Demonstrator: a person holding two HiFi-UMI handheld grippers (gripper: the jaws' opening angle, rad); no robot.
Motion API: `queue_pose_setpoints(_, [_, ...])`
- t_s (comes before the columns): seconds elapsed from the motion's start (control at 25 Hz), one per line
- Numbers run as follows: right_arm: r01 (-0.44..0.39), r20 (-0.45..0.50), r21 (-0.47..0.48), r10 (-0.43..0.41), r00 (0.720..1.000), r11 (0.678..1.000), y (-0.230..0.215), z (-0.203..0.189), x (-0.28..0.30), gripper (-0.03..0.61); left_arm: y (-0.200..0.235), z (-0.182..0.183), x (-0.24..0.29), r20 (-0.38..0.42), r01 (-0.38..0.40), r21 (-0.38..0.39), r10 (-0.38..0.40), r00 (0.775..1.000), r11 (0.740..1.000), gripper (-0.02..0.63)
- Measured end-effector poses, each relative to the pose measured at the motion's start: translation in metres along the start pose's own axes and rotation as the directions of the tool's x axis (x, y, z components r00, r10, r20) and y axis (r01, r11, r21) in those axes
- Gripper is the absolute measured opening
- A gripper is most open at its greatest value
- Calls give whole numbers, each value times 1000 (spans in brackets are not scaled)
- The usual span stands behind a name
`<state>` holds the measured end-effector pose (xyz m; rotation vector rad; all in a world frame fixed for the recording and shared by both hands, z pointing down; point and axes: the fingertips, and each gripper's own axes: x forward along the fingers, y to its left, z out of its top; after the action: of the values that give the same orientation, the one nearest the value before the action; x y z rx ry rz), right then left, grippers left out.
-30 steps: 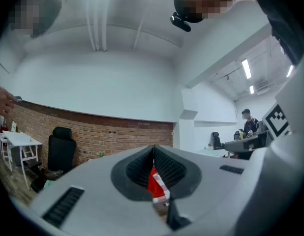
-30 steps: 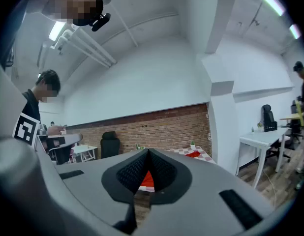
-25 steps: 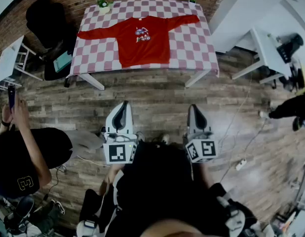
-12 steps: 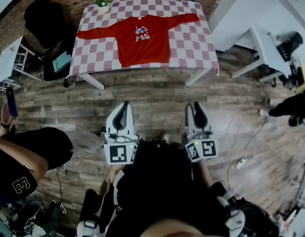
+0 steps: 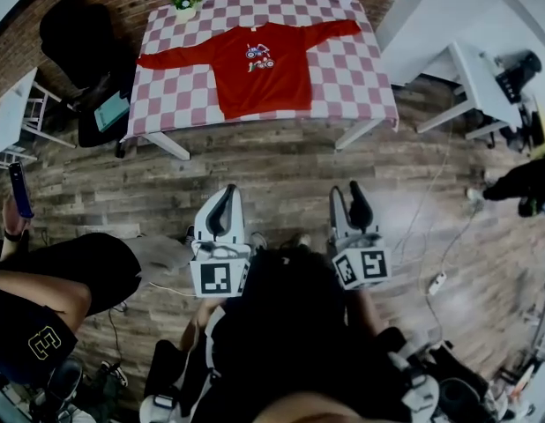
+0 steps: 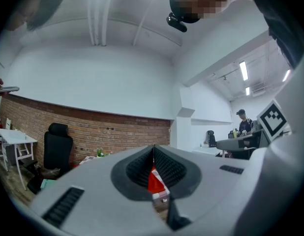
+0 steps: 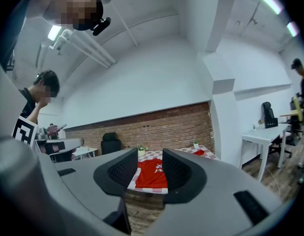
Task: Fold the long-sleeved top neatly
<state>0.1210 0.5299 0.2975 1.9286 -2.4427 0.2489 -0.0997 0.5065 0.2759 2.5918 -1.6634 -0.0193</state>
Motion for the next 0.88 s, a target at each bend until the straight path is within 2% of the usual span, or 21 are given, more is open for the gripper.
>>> queue_pose_setpoints(0.2, [17, -20, -1, -17, 1000, 1000, 17, -13, 9, 135, 13, -7, 2, -14, 47, 4, -47, 999, 999, 8])
queue_pose_setpoints(0.44, [38, -55, 23, -36, 998, 999, 18, -22, 25, 136, 23, -12, 18, -26, 64, -5, -65, 998, 998, 8])
queue_pose_setpoints(0.68, [24, -56, 35, -22, 998, 999, -3, -23, 68, 136, 30, -18, 58, -29, 50, -15, -51, 998, 999, 8])
queue_pose_setpoints(0.88, [1, -56, 40, 1, 998, 999, -34, -16, 120, 135, 35, -17, 112, -32, 35, 8, -35, 999, 999, 8])
